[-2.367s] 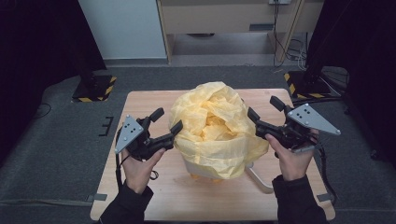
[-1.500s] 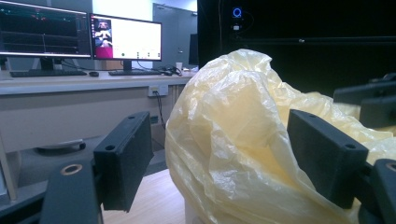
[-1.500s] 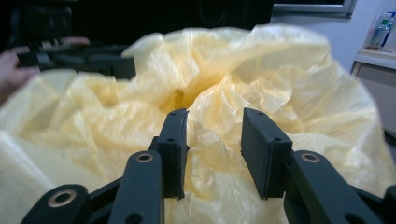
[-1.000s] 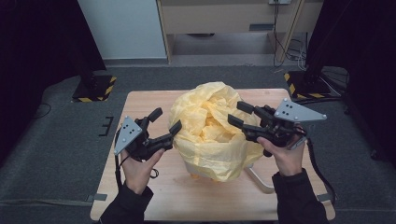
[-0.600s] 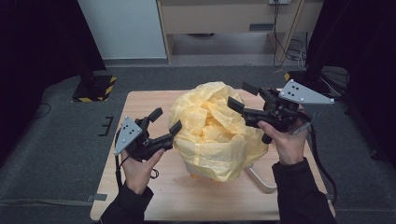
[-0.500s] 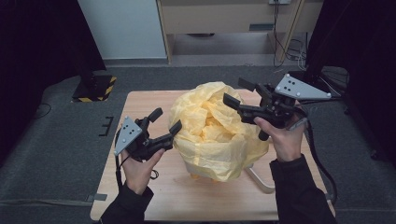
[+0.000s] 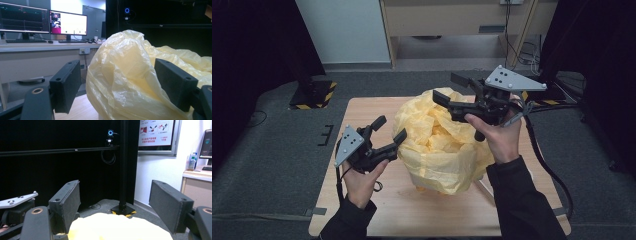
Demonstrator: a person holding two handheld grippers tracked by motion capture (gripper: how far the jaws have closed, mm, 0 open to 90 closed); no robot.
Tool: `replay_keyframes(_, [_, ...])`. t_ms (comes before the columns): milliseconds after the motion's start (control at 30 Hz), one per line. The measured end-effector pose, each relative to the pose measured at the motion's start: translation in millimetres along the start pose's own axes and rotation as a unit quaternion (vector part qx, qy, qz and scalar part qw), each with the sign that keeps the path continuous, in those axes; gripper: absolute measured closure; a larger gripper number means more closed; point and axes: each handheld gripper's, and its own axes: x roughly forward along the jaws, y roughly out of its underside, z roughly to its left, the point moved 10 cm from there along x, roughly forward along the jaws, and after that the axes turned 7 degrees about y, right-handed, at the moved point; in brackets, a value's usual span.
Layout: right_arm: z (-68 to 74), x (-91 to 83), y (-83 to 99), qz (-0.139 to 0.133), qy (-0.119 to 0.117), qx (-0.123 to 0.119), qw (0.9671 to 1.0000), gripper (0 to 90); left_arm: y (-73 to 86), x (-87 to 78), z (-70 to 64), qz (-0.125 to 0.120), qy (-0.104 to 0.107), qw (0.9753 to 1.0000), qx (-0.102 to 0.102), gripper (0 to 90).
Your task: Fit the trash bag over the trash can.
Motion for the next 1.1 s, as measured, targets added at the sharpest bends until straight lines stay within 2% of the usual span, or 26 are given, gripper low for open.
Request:
replay_keyframes(200, [10.3,13.5,0.3,0.004,-0.002,0.000,1.0000,24.0,0.0,0.2,-0.1,-0.001,-0.001,1.0000,0.000,22.3])
replay_keyframes(367, [19.5,27.1,7.9,0.016,-0.005,-0.003,0.9999,23.3,0.0,0.1,-0.1,0.000,-0.001,1.0000,0.001,22.3])
replay_keyframes(533, [22.1,38.6,23.9,0.036,-0.004,-0.005,0.9993,23.2,0.0,-0.2,0.0,0.000,-0.003,1.0000,0.002,22.3])
replay_keyframes(700, [19.8,49.0,47.7,0.070,0.003,-0.005,0.9975,23.2,0.0,-0.4,0.1,0.000,-0.005,1.0000,0.003,22.2])
replay_keyframes(833, [11.2,53.0,67.2,0.102,0.021,-0.001,0.9945,24.0,-0.1,-0.4,0.1,0.000,-0.006,1.0000,0.002,22.2])
replay_keyframes(933, [7.4,54.1,78.8,0.126,0.026,-0.002,0.9917,24.5,0.0,-0.2,0.1,-0.001,-0.006,1.0000,0.002,22.1])
replay_keyframes(1100, [6.0,58.7,99.0,0.177,0.034,-0.002,0.9836,24.0,-0.1,-0.3,-0.4,0.001,-0.006,1.0000,0.002,22.1])
